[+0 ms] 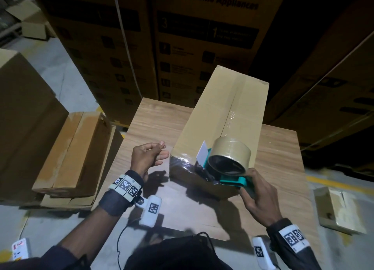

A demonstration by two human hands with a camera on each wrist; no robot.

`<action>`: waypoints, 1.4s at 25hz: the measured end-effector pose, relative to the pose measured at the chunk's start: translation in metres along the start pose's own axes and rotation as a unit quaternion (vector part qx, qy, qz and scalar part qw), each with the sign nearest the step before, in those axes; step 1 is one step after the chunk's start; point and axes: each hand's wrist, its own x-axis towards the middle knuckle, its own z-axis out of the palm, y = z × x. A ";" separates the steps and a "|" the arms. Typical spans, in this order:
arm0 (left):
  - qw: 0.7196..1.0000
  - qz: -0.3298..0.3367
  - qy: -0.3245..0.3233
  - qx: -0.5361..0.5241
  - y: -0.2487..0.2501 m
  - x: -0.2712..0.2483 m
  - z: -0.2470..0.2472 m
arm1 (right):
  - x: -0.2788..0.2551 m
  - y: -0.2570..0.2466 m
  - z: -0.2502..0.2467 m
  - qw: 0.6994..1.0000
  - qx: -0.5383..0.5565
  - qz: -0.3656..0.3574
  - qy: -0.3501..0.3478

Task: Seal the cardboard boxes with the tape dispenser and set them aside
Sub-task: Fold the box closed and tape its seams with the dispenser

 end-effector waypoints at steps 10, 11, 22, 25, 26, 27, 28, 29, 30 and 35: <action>1.000 0.015 0.010 -0.008 0.001 0.000 0.001 | -0.001 -0.001 0.000 1.000 -0.005 0.009 0.005; 1.000 0.019 0.011 -0.010 0.001 0.000 0.001 | -0.001 -0.001 0.000 1.000 -0.007 0.012 0.007; 1.000 -0.003 0.008 -0.016 -0.016 0.008 0.003 | -0.001 0.001 0.000 1.000 -0.022 0.002 0.000; 1.000 -0.003 0.008 0.000 -0.022 0.009 0.004 | -0.001 0.001 -0.001 1.000 -0.017 0.008 -0.002; 1.000 -0.002 0.012 0.003 -0.024 0.010 0.006 | -0.001 0.001 -0.001 1.000 -0.018 0.008 -0.002; 1.000 0.006 0.020 0.010 -0.025 0.010 0.008 | -0.001 0.000 -0.001 1.000 -0.020 0.007 -0.002; 0.999 0.019 0.031 0.024 -0.027 0.011 0.009 | -0.001 0.000 0.000 1.000 -0.020 0.006 -0.002; 0.997 0.040 0.042 0.048 -0.031 0.012 0.011 | -0.001 0.000 0.000 1.000 -0.020 0.007 -0.002; 0.994 0.061 0.052 0.078 -0.033 0.012 0.013 | -0.001 0.000 0.000 1.000 -0.020 0.009 -0.002; 0.987 0.075 0.076 0.120 -0.045 0.012 0.018 | -0.002 0.003 0.002 1.000 -0.023 0.002 0.003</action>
